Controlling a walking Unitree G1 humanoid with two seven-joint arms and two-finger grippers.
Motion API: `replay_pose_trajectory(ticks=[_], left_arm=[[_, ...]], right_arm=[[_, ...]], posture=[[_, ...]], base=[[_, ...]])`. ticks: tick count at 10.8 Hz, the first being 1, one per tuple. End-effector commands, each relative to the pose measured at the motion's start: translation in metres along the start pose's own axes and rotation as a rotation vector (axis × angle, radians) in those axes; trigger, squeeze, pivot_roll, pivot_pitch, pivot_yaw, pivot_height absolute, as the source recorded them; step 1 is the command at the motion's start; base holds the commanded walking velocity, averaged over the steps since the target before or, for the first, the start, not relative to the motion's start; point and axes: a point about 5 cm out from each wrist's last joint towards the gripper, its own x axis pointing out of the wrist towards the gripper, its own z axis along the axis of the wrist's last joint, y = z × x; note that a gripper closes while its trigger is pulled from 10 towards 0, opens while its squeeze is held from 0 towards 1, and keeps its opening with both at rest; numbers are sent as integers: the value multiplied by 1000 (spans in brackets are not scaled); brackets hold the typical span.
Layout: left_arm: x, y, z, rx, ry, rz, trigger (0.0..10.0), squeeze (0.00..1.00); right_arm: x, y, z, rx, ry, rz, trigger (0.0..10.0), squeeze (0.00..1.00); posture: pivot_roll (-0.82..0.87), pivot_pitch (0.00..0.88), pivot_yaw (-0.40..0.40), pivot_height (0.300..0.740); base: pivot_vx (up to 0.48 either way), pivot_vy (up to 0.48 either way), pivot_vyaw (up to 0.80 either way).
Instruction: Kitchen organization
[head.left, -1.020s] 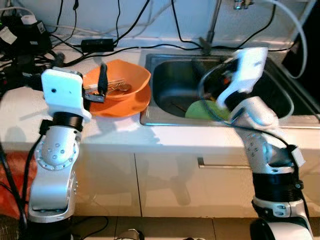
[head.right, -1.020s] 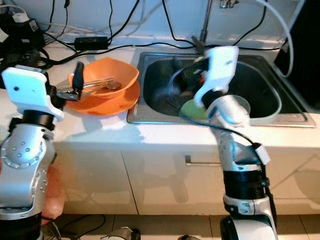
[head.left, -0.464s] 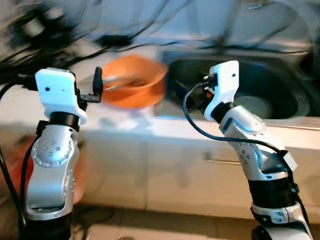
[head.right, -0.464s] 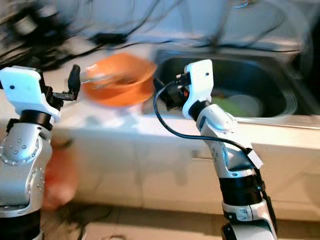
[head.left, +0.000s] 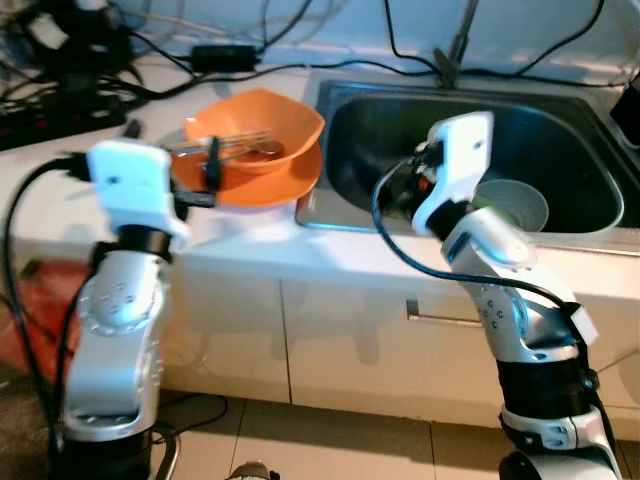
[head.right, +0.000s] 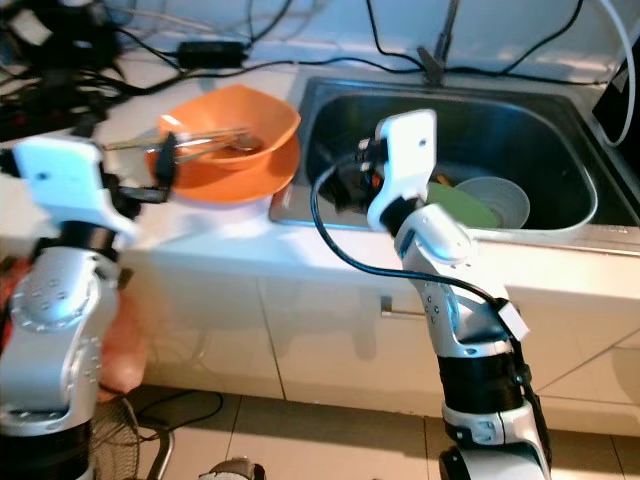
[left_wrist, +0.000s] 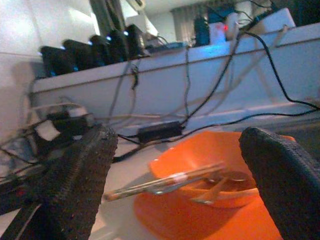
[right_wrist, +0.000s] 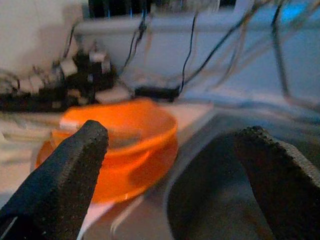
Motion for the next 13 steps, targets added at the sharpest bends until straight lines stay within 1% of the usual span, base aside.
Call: replay_pose_trajectory(ticks=[1, 4, 8, 11, 13], left_arm=[[-2, 4, 6, 13, -29, 14, 10000, 0], [1, 6, 10, 18, -43, 31, 10000, 0], [1, 7, 11, 20, -45, 40, 10000, 0], [1, 6, 11, 17, -42, 39, 10000, 0], [1, 7, 9, 16, -36, 40, 10000, 0]], right_arm=[[-4, -4, 8, -7, -47, -24, 10000, 0], [-7, -6, 9, -19, -53, -38, 10000, 0], [-7, -5, 8, -37, -57, -34, 10000, 0], [-7, -4, 7, -50, -61, -26, 10000, 0], [-7, -5, 5, -37, -56, -35, 10000, 0]], posture=[[85, 72, 3, 740], [82, 67, 4, 740], [83, 67, 6, 740], [84, 69, 8, 740], [85, 72, 6, 740]], base=[[289, 0, 0], [423, 0, 0], [444, 0, 0], [381, 0, 683], [0, 0, 0]])
